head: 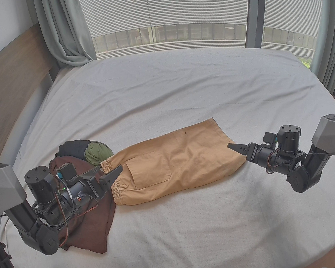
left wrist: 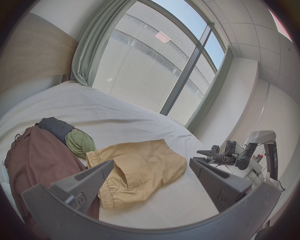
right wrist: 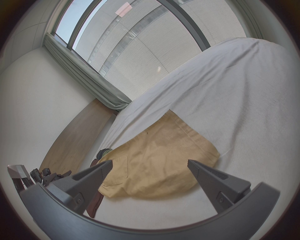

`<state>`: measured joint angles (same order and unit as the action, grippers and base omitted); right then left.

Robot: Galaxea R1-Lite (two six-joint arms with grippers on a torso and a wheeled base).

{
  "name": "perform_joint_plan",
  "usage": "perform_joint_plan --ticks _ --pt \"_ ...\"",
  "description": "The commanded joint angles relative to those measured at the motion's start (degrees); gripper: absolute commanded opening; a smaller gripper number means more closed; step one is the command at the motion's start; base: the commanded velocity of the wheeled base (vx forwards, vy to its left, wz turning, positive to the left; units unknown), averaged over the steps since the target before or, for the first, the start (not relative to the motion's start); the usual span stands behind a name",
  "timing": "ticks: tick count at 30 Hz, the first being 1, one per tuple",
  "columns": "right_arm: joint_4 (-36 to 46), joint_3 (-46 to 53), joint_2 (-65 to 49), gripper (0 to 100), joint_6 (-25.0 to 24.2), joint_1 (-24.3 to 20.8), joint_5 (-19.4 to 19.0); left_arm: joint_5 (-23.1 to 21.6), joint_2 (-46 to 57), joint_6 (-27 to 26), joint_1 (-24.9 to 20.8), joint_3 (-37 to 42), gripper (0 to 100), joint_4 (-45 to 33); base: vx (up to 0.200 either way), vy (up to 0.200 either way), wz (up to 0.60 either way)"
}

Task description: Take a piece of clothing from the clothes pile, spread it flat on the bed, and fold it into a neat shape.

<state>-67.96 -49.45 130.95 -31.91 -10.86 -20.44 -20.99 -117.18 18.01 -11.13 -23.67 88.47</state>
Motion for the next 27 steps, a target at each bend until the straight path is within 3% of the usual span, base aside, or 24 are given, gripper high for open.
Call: perform_joint_plan --ticks 1,8,21,27 --pt "1.3 -0.2 2.3 100 0.0 0.0 0.0 0.1 -1.7 0.1 0.1 0.0 100 0.0 0.0 0.0 0.0" --pt "2.1 -2.4 6.9 100 -0.1 0.1 0.1 -0.2 -4.9 0.3 2.2 -0.9 100 0.1 0.0 0.0 0.0" --pt "4.5 -6.1 11.2 100 -0.3 0.4 0.5 -0.1 -5.5 0.4 2.0 -0.8 100 0.1 0.0 0.0 0.0" --pt "4.6 -9.1 13.5 100 -1.5 -0.5 2.3 -0.2 -5.6 0.4 2.0 -0.8 100 0.1 0.0 0.0 0.0"
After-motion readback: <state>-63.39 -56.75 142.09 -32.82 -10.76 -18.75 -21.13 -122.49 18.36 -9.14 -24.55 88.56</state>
